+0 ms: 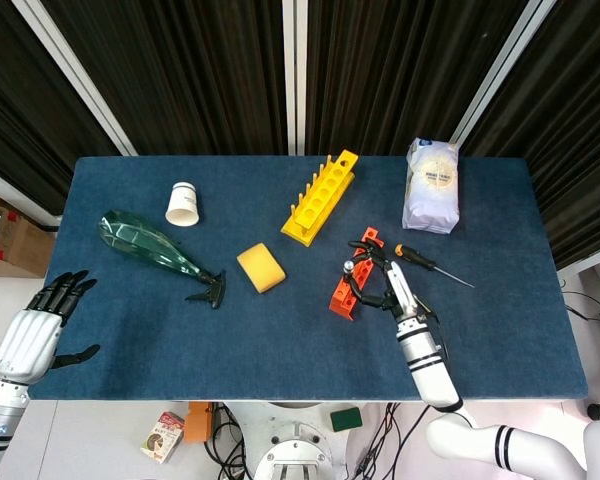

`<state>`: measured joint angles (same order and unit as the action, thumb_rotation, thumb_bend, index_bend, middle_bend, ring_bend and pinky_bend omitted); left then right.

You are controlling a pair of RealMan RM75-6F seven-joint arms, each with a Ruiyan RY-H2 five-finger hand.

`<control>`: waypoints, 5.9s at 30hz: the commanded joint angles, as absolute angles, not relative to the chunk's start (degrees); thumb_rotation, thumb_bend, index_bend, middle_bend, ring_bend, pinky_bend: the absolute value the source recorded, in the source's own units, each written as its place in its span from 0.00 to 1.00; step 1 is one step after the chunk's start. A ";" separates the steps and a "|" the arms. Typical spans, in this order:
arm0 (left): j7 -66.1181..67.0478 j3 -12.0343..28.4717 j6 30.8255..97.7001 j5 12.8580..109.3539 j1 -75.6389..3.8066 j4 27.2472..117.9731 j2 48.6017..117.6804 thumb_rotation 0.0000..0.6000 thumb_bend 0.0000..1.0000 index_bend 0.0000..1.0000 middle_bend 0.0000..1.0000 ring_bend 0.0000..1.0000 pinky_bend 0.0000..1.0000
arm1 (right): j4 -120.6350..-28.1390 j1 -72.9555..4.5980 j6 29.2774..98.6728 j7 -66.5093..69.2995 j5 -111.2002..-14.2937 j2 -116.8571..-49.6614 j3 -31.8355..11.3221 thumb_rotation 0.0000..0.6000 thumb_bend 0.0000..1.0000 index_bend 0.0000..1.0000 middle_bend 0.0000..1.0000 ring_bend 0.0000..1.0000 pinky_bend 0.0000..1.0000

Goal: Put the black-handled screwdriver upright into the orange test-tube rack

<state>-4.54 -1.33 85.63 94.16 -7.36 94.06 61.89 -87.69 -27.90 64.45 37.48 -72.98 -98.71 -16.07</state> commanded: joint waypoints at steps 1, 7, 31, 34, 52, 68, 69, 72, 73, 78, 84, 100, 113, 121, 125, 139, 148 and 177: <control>-4.57 -1.32 85.58 94.12 -7.37 94.03 61.89 1.00 0.07 0.14 0.09 0.05 0.19 | -87.02 -27.88 64.41 37.71 -73.27 -99.10 -15.91 1.00 0.42 0.76 0.17 0.00 0.00; -4.56 -1.31 85.38 94.06 -7.46 94.06 61.89 1.00 0.07 0.14 0.09 0.05 0.19 | -85.02 -28.09 64.99 36.38 -75.12 -99.67 -15.14 1.00 0.42 0.76 0.19 0.00 0.00; -4.11 -1.35 85.15 94.00 -7.52 94.25 61.92 1.00 0.07 0.14 0.09 0.05 0.19 | -85.16 -26.82 66.92 41.87 -79.39 -97.57 -13.47 1.00 0.34 0.27 0.12 0.00 0.00; -3.99 -1.32 85.04 93.92 -7.55 94.25 61.99 1.00 0.07 0.13 0.09 0.05 0.19 | -85.77 -26.08 68.37 43.60 -80.53 -96.69 -13.24 1.00 0.33 0.23 0.12 0.00 0.00; -1.06 1.69 82.14 91.95 -10.81 95.95 62.20 1.00 0.07 0.14 0.09 0.05 0.19 | -86.10 -20.05 82.47 27.29 -91.89 -81.43 -10.72 1.00 0.41 0.31 0.21 0.00 0.00; 1.37 3.80 79.03 90.48 -14.40 97.47 62.27 1.00 0.07 0.13 0.09 0.05 0.19 | -87.84 -21.69 62.70 -1.60 -68.35 -75.72 -9.90 1.00 0.38 0.46 0.15 0.00 0.00; 1.58 3.74 78.71 90.23 -14.47 97.62 62.19 1.00 0.07 0.13 0.09 0.05 0.19 | -88.52 -22.13 61.49 -2.77 -66.85 -75.56 -10.00 1.00 0.36 0.46 0.14 0.00 0.00; 1.93 3.52 77.84 89.69 -14.74 97.92 62.03 1.00 0.07 0.14 0.09 0.05 0.19 | -90.64 -23.66 58.93 -7.58 -62.52 -75.23 -10.22 1.00 0.33 0.46 0.12 0.00 0.00; 1.91 3.42 77.56 89.55 -14.82 98.00 61.92 1.00 0.07 0.14 0.09 0.05 0.19 | -91.36 -24.28 58.70 -9.95 -61.07 -75.38 -10.30 1.00 0.32 0.45 0.10 0.00 0.00; 1.23 3.08 77.22 89.45 -14.89 98.12 61.18 1.00 0.07 0.14 0.09 0.05 0.19 | -94.11 -26.36 60.46 -19.00 -55.82 -77.18 -10.81 1.00 0.28 0.45 0.07 0.00 0.00; -0.36 2.65 78.14 89.89 -14.39 97.62 60.05 1.00 0.07 0.14 0.09 0.05 0.19 | -95.50 -29.11 63.29 -28.40 -48.21 -81.19 -11.50 1.00 0.28 0.45 0.04 0.00 0.00; -4.12 1.74 79.91 91.04 -13.43 95.69 59.02 1.00 0.07 0.14 0.09 0.05 0.19 | -92.07 -34.19 65.56 -37.13 -37.03 -88.54 -12.64 0.75 0.27 0.39 0.00 0.00 0.00; -4.68 1.40 80.05 91.22 -13.30 95.03 59.15 1.00 0.07 0.14 0.09 0.05 0.19 | -88.28 -36.07 65.90 -38.44 -36.39 -92.61 -11.82 0.75 0.30 0.43 0.00 0.00 0.00; -4.89 1.13 80.13 91.57 -13.26 94.80 59.27 1.00 0.07 0.14 0.09 0.05 0.19 | -87.81 -35.98 65.90 -36.87 -38.69 -93.57 -11.16 0.76 0.31 0.47 0.00 0.00 0.00; -4.73 0.99 80.31 91.87 -13.20 95.02 59.30 1.00 0.07 0.14 0.09 0.05 0.19 | -87.96 -35.78 65.44 -35.96 -40.15 -93.46 -10.58 0.76 0.32 0.48 0.00 0.00 0.00; -3.48 0.79 79.63 91.84 -13.50 95.56 59.72 1.00 0.06 0.14 0.09 0.05 0.19 | -89.09 -35.03 64.92 -35.85 -42.90 -91.77 -8.45 0.96 0.38 0.50 0.00 0.00 0.00; -3.11 0.83 79.21 91.40 -13.65 95.68 59.73 1.00 0.06 0.14 0.09 0.05 0.19 | -88.05 -35.16 64.99 -35.63 -43.91 -92.56 -8.48 1.00 0.39 0.50 0.00 0.00 0.00; -0.79 1.28 78.47 90.70 -14.20 98.30 58.55 1.00 0.06 0.14 0.09 0.05 0.19 | -96.16 -29.54 69.47 -5.37 -63.00 -83.71 -15.88 1.00 0.39 0.66 0.01 0.00 0.00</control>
<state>-0.80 1.29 78.49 90.72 -14.20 98.32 58.54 -95.03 -30.59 68.58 -12.01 -59.18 -85.48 -13.18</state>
